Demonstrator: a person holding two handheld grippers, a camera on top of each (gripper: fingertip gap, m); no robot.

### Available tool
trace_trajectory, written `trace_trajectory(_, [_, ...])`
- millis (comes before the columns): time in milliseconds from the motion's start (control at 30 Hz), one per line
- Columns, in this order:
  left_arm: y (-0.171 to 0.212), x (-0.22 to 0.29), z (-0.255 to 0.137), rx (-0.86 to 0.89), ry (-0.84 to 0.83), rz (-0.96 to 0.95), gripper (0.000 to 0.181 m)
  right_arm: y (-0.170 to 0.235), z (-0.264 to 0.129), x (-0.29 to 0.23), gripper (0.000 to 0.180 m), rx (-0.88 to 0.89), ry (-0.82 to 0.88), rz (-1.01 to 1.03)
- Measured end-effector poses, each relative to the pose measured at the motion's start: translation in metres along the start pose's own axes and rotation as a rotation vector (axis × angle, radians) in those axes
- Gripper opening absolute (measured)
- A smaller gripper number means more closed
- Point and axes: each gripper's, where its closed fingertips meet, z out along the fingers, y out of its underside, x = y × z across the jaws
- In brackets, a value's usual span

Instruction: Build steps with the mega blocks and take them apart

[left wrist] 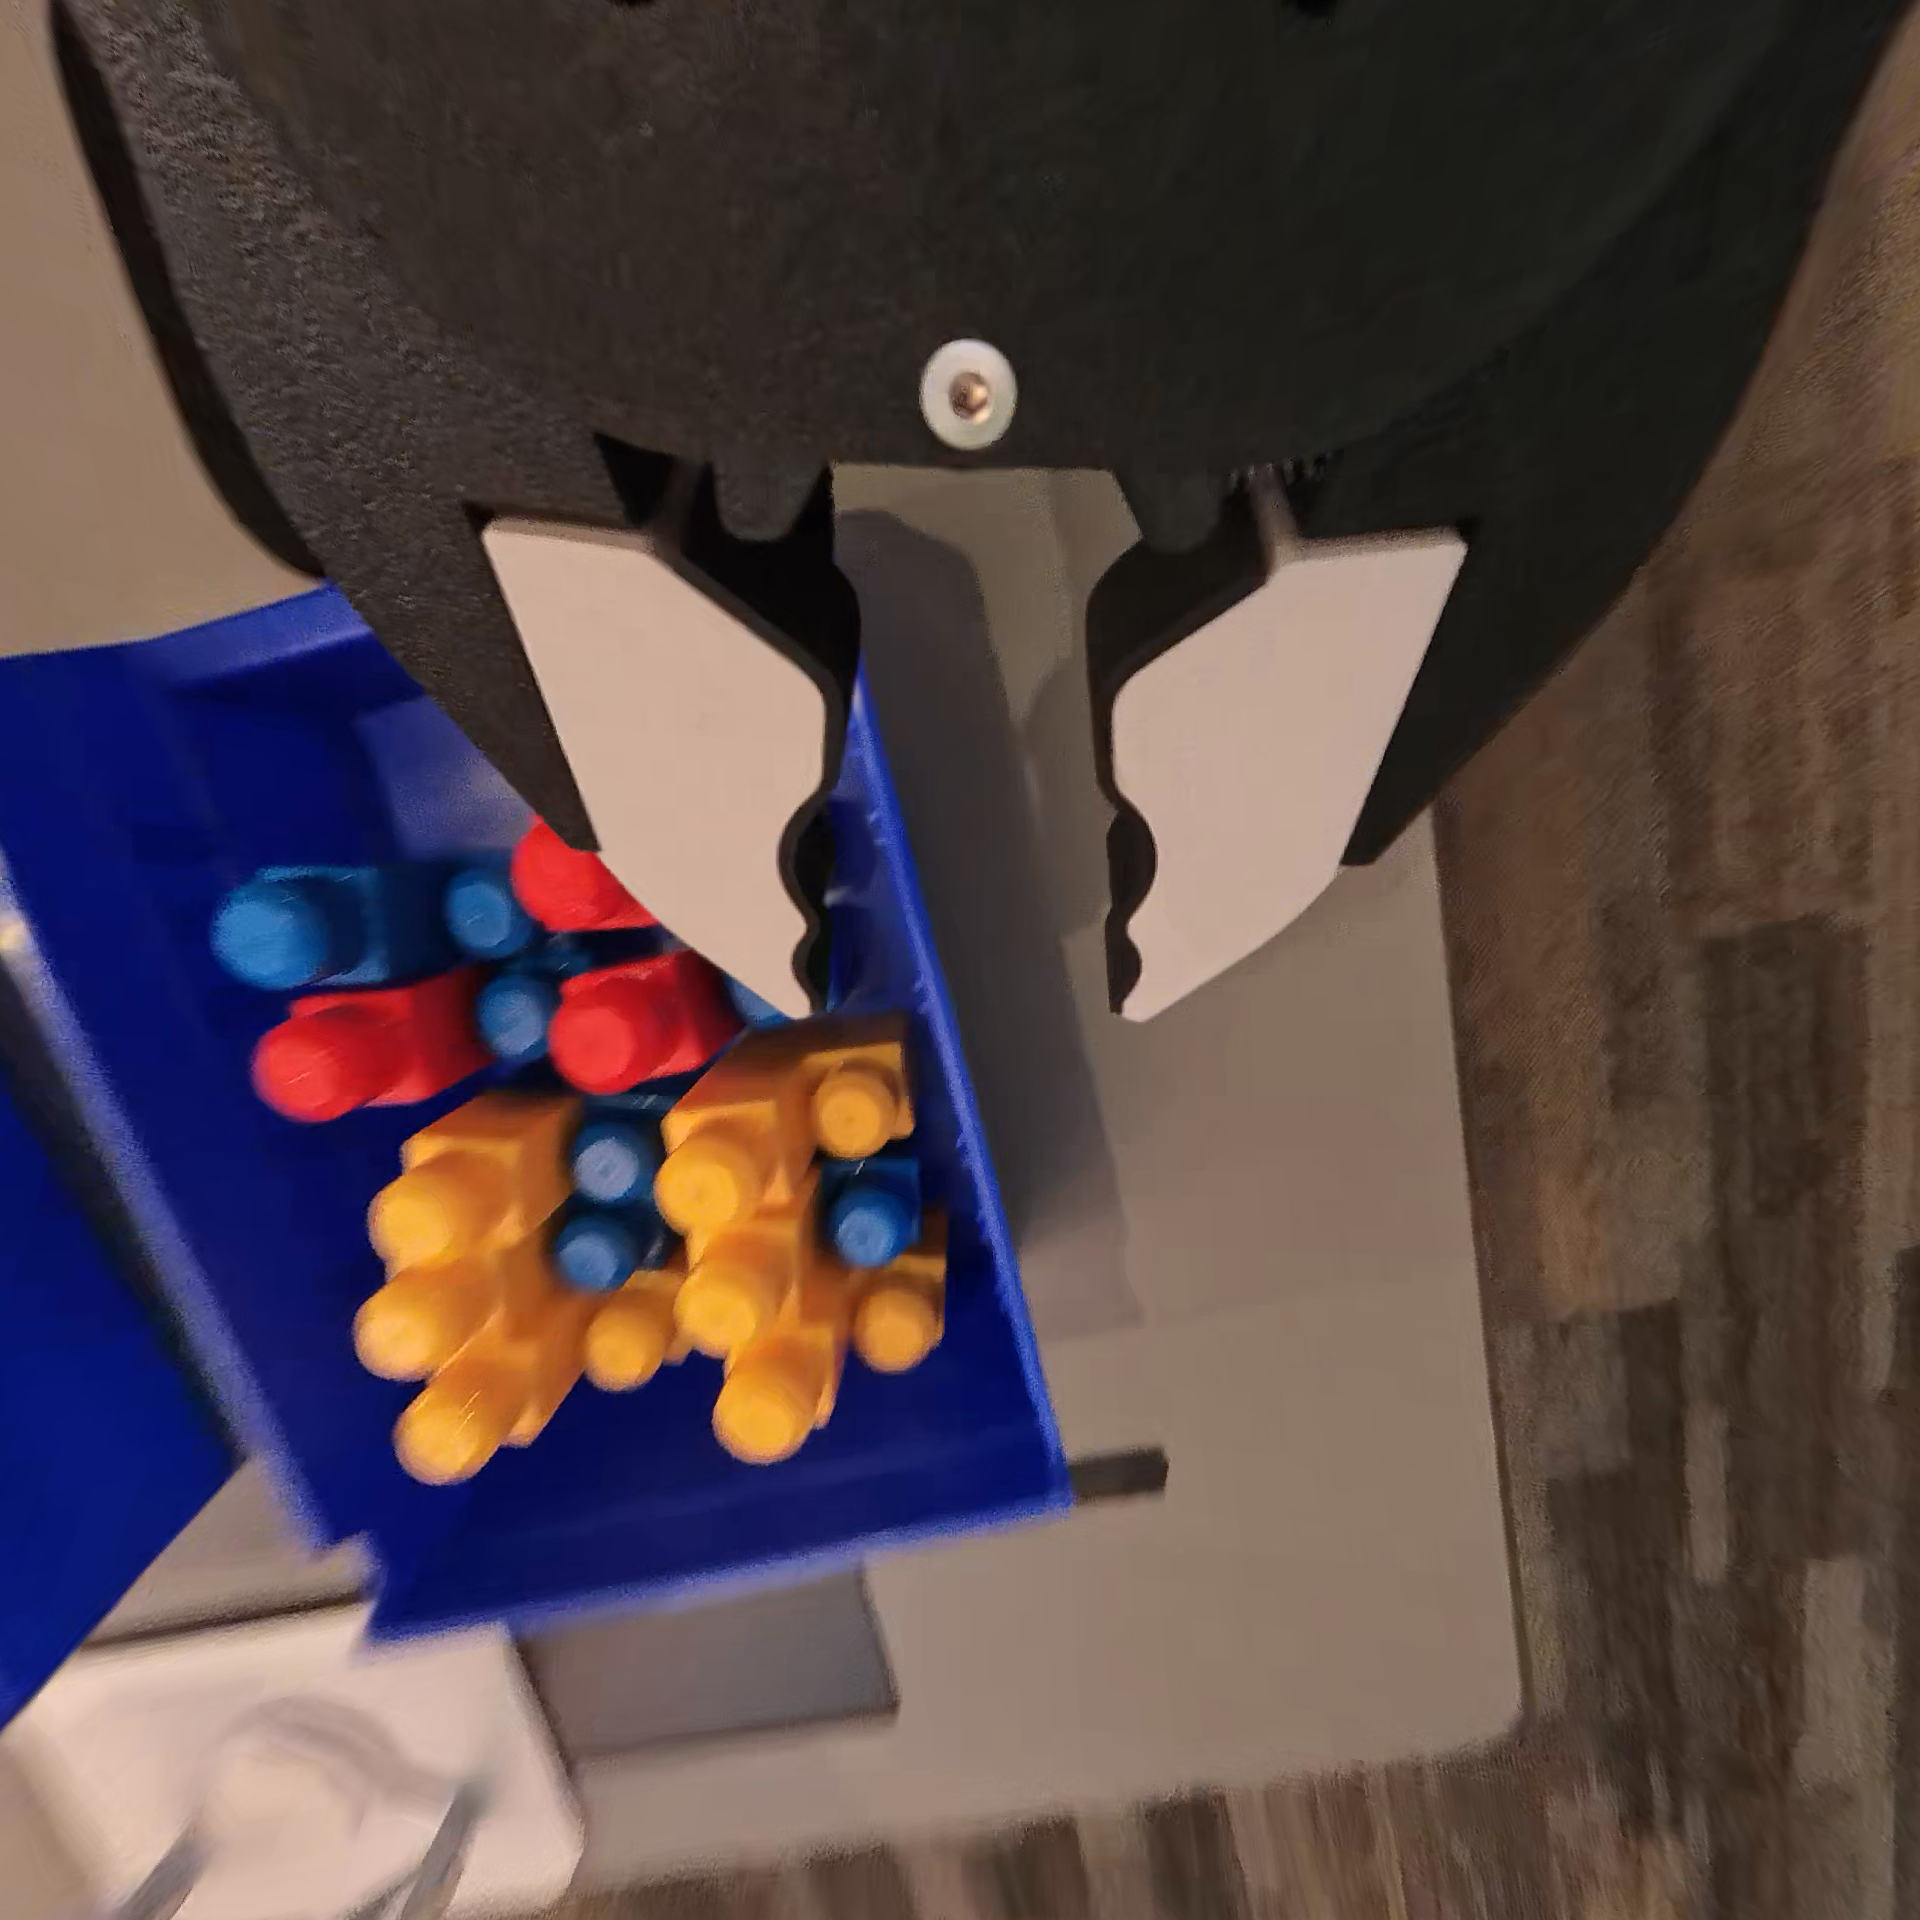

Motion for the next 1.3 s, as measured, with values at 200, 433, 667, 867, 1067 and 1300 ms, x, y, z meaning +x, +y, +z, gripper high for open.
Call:
trace_trajectory(200, [-0.053, 0.049, -0.043, 0.343, 0.305, -0.02, 0.05, 0.009, -0.013, 0.068, 0.008, 0.036, 0.009, 0.06])
trace_trajectory(433, [-0.095, 0.121, -0.09, 0.597, 0.662, 0.041, 0.048, 0.042, -0.033, 0.165, 0.008, 0.051, 0.043, 0.172])
trace_trajectory(667, [-0.106, 0.183, -0.128, 0.779, 0.826, 0.2, 0.044, 0.067, -0.049, 0.239, 0.008, 0.075, 0.074, 0.246])
trace_trajectory(867, [-0.102, 0.218, -0.131, 0.735, 0.862, 0.284, 0.044, 0.084, -0.057, 0.272, 0.009, 0.045, 0.106, 0.234])
trace_trajectory(1067, [-0.102, 0.212, -0.113, 0.678, 0.788, 0.26, 0.044, 0.103, -0.06, 0.281, 0.008, 0.039, 0.107, 0.222])
trace_trajectory(1300, [-0.092, 0.174, -0.098, 0.588, 0.588, 0.222, 0.046, 0.118, -0.063, 0.283, 0.009, 0.032, 0.105, 0.134])
